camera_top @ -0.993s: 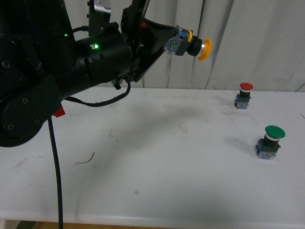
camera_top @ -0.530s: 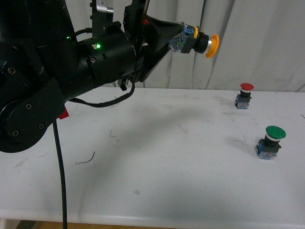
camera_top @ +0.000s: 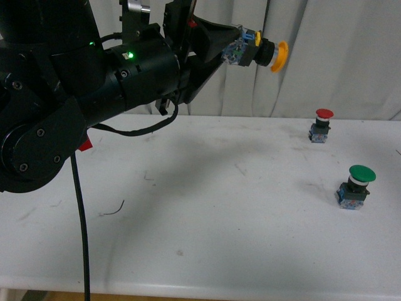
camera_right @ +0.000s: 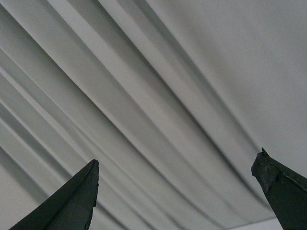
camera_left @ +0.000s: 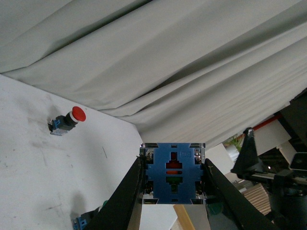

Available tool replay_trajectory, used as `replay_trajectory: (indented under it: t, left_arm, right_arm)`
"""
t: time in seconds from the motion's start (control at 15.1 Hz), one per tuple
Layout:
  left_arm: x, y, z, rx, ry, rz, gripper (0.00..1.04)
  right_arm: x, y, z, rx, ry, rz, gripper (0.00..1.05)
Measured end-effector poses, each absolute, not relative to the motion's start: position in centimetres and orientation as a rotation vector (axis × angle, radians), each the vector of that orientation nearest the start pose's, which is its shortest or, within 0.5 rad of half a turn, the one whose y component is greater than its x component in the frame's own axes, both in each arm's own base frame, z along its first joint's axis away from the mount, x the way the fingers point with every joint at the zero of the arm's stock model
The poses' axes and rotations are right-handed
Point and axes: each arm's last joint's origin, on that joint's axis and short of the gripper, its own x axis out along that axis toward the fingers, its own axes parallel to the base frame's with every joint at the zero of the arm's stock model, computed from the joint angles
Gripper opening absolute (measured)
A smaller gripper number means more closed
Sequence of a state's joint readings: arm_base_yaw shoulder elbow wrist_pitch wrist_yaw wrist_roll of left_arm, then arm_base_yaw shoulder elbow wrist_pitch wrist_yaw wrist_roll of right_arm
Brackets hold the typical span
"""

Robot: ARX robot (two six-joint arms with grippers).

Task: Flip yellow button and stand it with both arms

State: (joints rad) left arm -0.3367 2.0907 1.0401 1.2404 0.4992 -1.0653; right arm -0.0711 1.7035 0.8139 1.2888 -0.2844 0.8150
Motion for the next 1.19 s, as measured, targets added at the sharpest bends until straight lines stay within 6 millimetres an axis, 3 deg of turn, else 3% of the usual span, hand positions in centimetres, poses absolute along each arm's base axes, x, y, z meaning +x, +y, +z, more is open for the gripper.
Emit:
replay_trajectory:
  t: [0.13,0.26,0.4,0.73,0.93,1.19]
  left_arm:
    - [38.9,-15.1,16.8,-0.982,0.264,-0.854,0.3]
    - [38.9,-15.0,16.8,-0.982,0.261,-0.854,0.3]
    - [38.9,-14.9,16.9,-0.981,0.254,-0.854,0.3]
    - [39.0,-14.5,17.0,-0.988,0.238,-0.855,0.3]
    - [39.1,-14.3,17.2,-1.005,0.236,-0.866,0.3]
    - [39.1,-14.1,17.2,-1.006,0.239,-0.868,0.3]
  right_arm:
    - [36.0,1.0,22.0,1.003,-0.13,0.42,0.98]
    - [36.8,4.2,17.3,1.287,0.083,0.401,0.98]
    - [36.7,6.4,15.4,1.383,0.179,0.4,0.98]
    - [37.7,8.8,15.4,1.439,0.214,0.46,0.98]
    - [38.4,11.7,15.4,1.45,0.259,0.539,0.98]
    - [38.8,12.0,15.2,1.462,0.264,0.543,0.98]
